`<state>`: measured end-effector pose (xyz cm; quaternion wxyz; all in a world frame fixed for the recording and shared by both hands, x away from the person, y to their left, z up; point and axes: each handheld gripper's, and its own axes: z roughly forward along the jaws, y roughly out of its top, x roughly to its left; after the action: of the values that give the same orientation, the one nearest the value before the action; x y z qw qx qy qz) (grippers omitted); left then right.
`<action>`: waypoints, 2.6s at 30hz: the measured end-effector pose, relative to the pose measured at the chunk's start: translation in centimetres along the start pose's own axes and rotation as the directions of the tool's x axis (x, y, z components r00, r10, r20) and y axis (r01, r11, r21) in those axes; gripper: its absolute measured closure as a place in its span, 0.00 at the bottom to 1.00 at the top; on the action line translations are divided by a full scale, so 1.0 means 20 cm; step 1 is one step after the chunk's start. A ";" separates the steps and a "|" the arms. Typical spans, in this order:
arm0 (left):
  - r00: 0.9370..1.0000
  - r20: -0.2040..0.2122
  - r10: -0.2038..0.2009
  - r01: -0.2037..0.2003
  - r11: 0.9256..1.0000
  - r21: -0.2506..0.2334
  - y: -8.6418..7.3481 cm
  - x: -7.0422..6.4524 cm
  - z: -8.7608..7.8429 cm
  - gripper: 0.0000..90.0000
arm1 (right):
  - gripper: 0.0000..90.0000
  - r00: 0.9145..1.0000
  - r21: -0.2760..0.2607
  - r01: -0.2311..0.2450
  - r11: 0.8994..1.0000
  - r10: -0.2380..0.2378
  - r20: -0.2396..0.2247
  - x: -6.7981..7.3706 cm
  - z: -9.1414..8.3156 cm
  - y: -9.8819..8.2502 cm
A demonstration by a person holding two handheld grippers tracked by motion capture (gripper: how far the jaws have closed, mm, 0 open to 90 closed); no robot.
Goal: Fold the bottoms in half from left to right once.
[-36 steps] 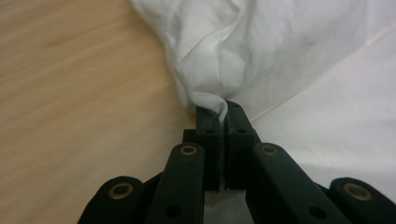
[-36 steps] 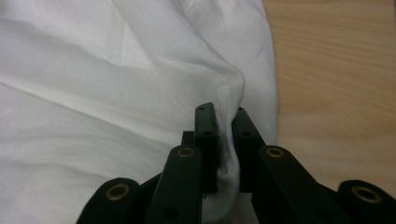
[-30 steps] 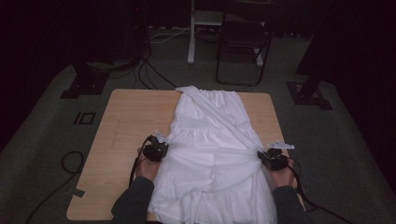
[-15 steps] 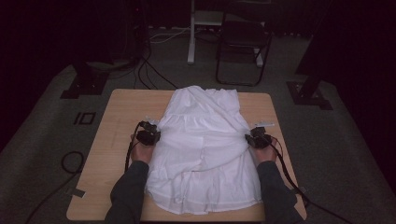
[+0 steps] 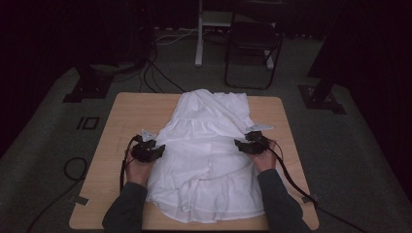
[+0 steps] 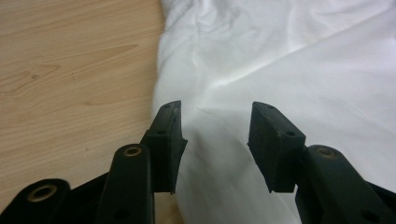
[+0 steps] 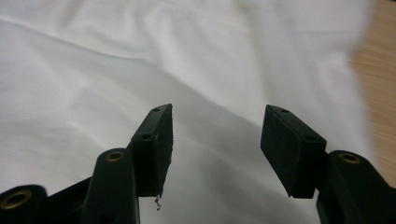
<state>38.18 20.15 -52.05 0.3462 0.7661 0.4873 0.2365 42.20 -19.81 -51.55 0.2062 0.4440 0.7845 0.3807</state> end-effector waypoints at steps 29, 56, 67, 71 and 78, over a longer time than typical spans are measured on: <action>0.986 0.089 0.139 -0.137 0.990 -0.033 -0.21 -0.20 -0.29 0.56 | 0.97 0.984 -0.033 0.099 0.995 -0.103 -0.148 0.12 -0.37 -0.27; 0.927 0.321 0.194 -0.223 0.973 0.056 -0.49 -0.36 -0.34 0.98 | 0.92 0.984 -0.077 -0.175 0.981 0.172 -0.044 -0.10 -0.82 -0.89; 0.923 0.353 0.153 -0.135 0.988 -0.074 -0.50 -0.27 -0.63 0.99 | 0.97 0.983 -0.061 -0.184 0.981 0.184 -0.003 -0.10 -0.86 -0.95; 0.941 0.313 0.130 -0.113 0.991 -0.070 -0.50 -0.25 -0.61 0.68 | 0.71 0.982 -0.033 -0.189 0.981 0.189 -0.006 -0.11 -0.84 -0.95; 0.963 0.254 0.091 -0.071 0.994 -0.088 -0.39 -0.17 -0.51 0.52 | 0.50 0.982 -0.126 -0.189 0.974 0.191 -0.002 -0.15 -0.86 -0.82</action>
<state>25.11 22.30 -51.48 0.4262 0.7955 0.3969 0.1676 23.48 -34.75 -53.65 0.2004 0.5051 0.7119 0.4450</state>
